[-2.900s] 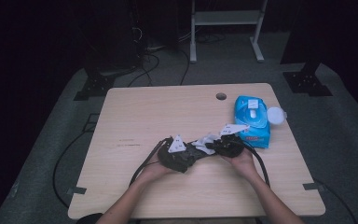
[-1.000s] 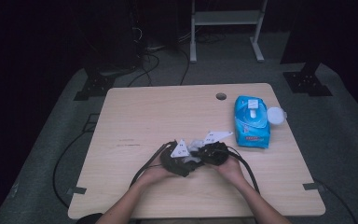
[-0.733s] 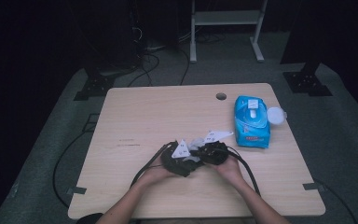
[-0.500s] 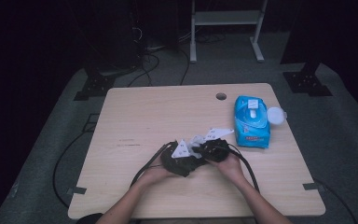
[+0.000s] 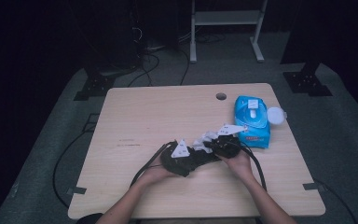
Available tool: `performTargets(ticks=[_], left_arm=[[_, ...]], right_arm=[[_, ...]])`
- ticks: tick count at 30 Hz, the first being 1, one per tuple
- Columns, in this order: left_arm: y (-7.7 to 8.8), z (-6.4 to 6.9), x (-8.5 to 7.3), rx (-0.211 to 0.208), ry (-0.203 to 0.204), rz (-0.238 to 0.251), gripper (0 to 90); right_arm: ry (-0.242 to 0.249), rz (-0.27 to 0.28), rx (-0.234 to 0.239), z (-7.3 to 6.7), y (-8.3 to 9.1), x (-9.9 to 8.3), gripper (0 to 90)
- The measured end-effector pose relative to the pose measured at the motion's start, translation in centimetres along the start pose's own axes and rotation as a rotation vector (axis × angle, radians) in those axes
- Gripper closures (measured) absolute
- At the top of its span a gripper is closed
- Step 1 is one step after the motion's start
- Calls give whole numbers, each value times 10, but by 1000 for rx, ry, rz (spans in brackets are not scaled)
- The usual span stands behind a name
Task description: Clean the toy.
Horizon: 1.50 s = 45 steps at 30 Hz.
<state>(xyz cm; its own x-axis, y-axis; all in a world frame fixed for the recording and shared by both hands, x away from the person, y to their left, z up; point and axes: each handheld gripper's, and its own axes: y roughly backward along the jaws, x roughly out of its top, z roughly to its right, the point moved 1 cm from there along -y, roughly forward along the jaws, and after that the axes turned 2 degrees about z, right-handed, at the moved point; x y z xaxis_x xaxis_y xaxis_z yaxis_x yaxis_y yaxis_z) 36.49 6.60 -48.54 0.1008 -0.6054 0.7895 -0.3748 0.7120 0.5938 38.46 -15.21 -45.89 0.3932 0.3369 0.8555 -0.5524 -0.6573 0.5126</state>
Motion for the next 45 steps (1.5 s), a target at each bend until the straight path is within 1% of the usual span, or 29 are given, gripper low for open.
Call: performTargets(ticks=[2,4,5,7,8,9,10,12,14,15,16,17,19,21,22,24,25,28,29,32,34,35,36,37,38,39,41,42,45], left_arm=[[1,-1,0,2,1,-2,238],[0,0,0,4,-4,-3,238],[0,0,0,8,-10,-3,238],[-1,1,0,10,-8,0,238],[-1,1,0,9,-8,0,239],[-1,1,0,10,-8,-2,238],[0,1,0,13,-8,-2,239],[1,0,-1,16,-11,-7,238],[2,-1,-1,13,-6,-9,238],[2,-1,-1,13,-6,-9,238],[2,-2,-2,10,-2,-6,238],[2,-2,-2,9,-7,-7,238],[2,-1,-2,11,-7,-5,238],[2,-1,-2,13,-9,-8,239],[2,-1,-2,16,-9,-9,238],[2,-2,-2,24,-9,-14,238],[3,-3,-2,26,-3,-15,238],[5,-4,-4,33,-5,-17,238],[5,-4,-4,33,-1,-16,238],[5,-5,-5,33,1,-15,238],[4,-5,-4,36,-10,-18,239],[4,-5,-4,35,-17,-21,239],[4,-4,-4,37,-11,-17,238],[4,-4,-4,37,-11,-17,238],[4,-4,-4,38,-8,-19,238],[5,-4,-4,39,-6,-21,239],[5,-5,-4,39,-2,-22,239],[6,-5,-5,40,-2,-22,238],[7,-7,-6,42,5,-20,239]], right_arm=[[7,0,-28,5,3,-1,813],[-26,12,-37,9,6,-2,813],[-29,12,-34,9,6,-2,813],[-18,14,-14,0,1,-1,813],[-19,17,14,-4,-3,0,813],[-6,15,25,-7,-5,1,812],[20,10,25,-12,-8,2,812],[37,-2,16,-14,-8,4,812],[38,-3,-11,-7,-4,2,812],[38,-3,-11,-7,-4,2,812],[26,5,-48,3,6,-3,813],[11,17,-54,7,10,-5,812],[11,4,-80,11,17,-9,813],[-7,-1,-63,12,22,-12,813],[-1,-5,-57,9,22,-13,813],[5,-9,-12,3,20,-13,813],[18,-13,9,-2,18,-13,812],[85,-37,6,-11,17,-12,812],[91,-44,6,-11,18,-13,812],[75,-52,6,-5,27,-18,812],[59,-49,2,-3,32,-22,812],[46,-46,10,-4,33,-23,811],[35,-39,28,-5,32,-24,811],[35,-39,28,-5,32,-24,811],[32,-42,47,-8,31,-23,811],[57,-53,58,-15,28,-21,811],[93,-60,45,-18,27,-19,811],[93,-56,39,-17,28,-19,812],[50,-55,0,-1,33,-20,811]])
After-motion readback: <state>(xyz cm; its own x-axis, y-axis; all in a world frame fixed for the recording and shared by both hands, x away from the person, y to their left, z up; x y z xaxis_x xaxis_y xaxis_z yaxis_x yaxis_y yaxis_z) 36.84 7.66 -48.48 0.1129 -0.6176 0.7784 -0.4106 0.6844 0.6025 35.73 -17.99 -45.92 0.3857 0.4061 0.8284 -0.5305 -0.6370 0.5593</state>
